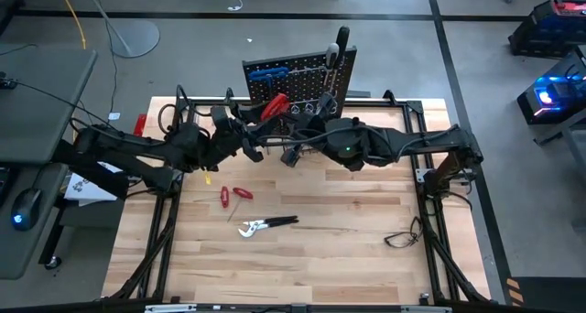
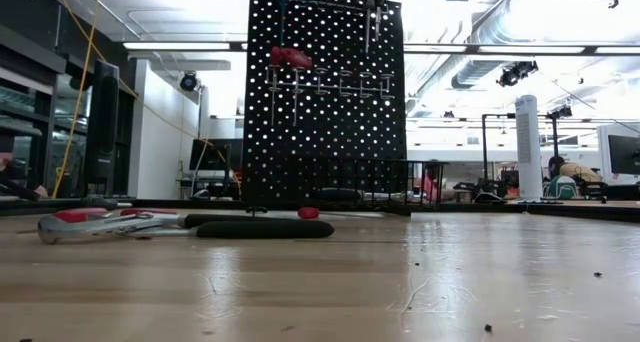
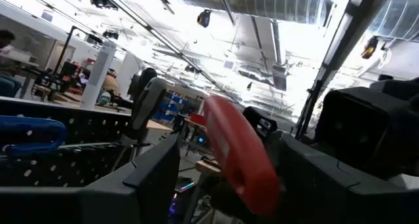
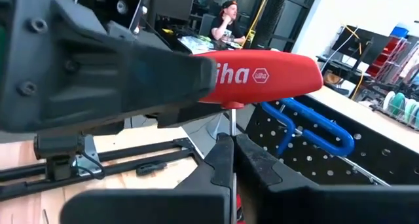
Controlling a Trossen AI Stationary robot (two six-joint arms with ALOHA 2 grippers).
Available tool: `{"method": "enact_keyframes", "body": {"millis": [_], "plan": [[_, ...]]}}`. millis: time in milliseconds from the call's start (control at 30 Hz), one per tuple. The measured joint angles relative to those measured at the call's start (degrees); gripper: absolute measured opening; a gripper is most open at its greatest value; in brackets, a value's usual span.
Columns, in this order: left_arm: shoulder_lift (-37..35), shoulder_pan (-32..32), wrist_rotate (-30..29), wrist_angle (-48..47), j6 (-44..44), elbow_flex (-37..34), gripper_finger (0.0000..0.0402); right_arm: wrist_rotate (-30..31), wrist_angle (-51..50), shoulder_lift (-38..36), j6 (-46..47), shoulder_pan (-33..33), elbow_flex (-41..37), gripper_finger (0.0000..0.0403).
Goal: Hang tools onto peg board
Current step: Hang the red allen wrench on the peg board
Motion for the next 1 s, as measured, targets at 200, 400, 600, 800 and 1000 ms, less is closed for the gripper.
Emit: {"method": "enact_keyframes", "body": {"millis": [200,400,600,800,1000], "plan": [[0.00,1.07,-0.07,-0.09,0.52,0.00,0.0183,0.06,0.38,0.13,1.17,0.00,0.00,0.0000],[0.00,1.48,0.06,-0.06,1.48,0.00,0.0063,0.26,0.29,0.17,2.17,0.00,0.00,0.0000],[-0.02,1.45,-0.04,0.04,1.40,-0.02,0.0043,-1.71,0.22,0.17,5.09,-0.03,0.00,0.0000],[-0.69,1.43,0.32,-0.45,1.25,-0.02,0.0043,-2.67,0.23,-0.07,5.09,0.79,0.00,0.0035],[-1.93,1.81,-1.66,-3.17,1.55,-0.09,0.0043,-2.14,-0.30,-0.94,6.51,2.34,0.00,0.0132]]}}
